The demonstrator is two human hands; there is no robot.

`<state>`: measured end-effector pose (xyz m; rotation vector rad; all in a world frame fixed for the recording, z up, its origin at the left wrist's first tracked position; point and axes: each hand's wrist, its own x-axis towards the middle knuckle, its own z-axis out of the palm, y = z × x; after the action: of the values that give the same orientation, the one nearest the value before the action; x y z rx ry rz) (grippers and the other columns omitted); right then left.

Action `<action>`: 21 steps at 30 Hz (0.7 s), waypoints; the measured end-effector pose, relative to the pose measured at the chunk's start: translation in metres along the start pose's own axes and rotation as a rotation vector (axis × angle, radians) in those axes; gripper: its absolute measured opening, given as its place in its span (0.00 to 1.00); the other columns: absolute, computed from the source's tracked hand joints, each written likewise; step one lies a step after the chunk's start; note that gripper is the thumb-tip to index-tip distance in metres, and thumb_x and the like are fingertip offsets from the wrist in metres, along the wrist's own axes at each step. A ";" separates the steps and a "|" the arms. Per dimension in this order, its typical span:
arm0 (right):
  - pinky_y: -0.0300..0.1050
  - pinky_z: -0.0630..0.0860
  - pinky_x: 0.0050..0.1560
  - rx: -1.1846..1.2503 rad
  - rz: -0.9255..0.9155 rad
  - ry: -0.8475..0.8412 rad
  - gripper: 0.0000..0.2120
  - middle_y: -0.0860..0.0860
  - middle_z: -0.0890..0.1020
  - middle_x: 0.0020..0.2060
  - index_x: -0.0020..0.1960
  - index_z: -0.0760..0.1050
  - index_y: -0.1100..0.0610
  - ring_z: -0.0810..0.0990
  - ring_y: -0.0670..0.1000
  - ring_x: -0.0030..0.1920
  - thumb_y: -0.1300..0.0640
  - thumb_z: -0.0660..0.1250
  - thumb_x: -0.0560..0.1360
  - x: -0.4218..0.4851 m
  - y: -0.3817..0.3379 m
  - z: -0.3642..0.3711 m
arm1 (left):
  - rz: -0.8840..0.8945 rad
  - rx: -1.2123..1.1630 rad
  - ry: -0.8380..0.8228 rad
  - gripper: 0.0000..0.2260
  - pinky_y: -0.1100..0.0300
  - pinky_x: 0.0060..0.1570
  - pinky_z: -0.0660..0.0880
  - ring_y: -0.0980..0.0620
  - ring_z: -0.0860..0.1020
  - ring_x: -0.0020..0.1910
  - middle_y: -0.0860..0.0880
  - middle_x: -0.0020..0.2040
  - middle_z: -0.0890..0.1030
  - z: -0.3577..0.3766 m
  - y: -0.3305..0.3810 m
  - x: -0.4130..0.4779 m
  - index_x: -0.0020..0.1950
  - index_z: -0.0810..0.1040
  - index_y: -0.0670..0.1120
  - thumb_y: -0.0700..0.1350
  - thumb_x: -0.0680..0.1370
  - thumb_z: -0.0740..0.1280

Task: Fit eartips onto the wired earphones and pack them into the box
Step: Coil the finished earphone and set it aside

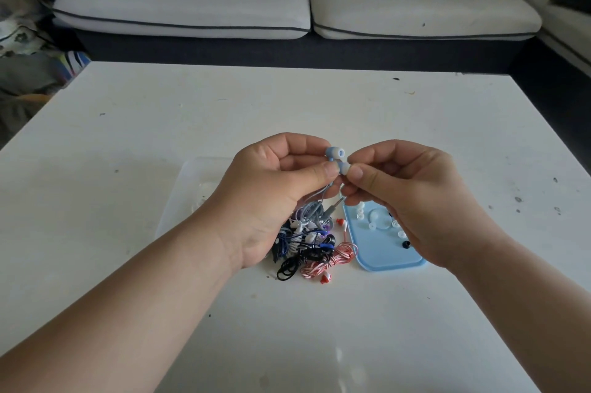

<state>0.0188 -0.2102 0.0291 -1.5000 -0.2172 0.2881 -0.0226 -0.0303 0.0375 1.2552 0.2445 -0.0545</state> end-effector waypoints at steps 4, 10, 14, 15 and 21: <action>0.49 0.85 0.46 -0.050 0.035 0.029 0.03 0.60 0.86 0.39 0.48 0.84 0.65 0.84 0.56 0.37 0.65 0.73 0.76 0.000 0.001 0.004 | 0.080 0.094 0.082 0.11 0.58 0.49 0.82 0.48 0.86 0.45 0.42 0.47 0.88 0.002 -0.003 0.001 0.56 0.82 0.41 0.32 0.75 0.74; 0.43 0.82 0.43 0.171 0.164 0.005 0.07 0.60 0.85 0.39 0.48 0.84 0.67 0.83 0.55 0.39 0.64 0.73 0.73 0.000 -0.001 0.007 | 0.268 0.350 0.122 0.10 0.53 0.52 0.84 0.48 0.87 0.45 0.49 0.45 0.88 0.002 -0.005 0.000 0.54 0.83 0.45 0.35 0.76 0.75; 0.43 0.84 0.44 0.268 0.216 -0.048 0.11 0.59 0.84 0.38 0.48 0.83 0.67 0.84 0.53 0.38 0.62 0.74 0.68 0.000 -0.004 0.004 | 0.317 0.438 0.093 0.09 0.57 0.49 0.83 0.48 0.86 0.44 0.52 0.44 0.88 0.003 -0.002 -0.002 0.52 0.83 0.47 0.36 0.76 0.76; 0.43 0.84 0.44 0.234 0.195 -0.036 0.10 0.59 0.85 0.38 0.48 0.84 0.67 0.84 0.53 0.38 0.63 0.74 0.69 0.000 -0.004 0.004 | 0.302 0.434 0.094 0.09 0.58 0.48 0.83 0.49 0.86 0.43 0.51 0.44 0.88 0.003 -0.002 -0.002 0.53 0.83 0.47 0.35 0.76 0.75; 0.39 0.82 0.40 -0.343 -0.159 0.130 0.07 0.49 0.86 0.33 0.44 0.86 0.54 0.86 0.49 0.36 0.66 0.75 0.75 -0.004 0.000 0.009 | 0.006 0.065 0.133 0.12 0.56 0.49 0.84 0.46 0.87 0.41 0.42 0.46 0.88 0.006 0.000 0.000 0.56 0.82 0.41 0.31 0.74 0.74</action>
<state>0.0120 -0.2034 0.0301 -1.8216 -0.2911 0.0244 -0.0217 -0.0359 0.0393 1.3261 0.3567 0.0267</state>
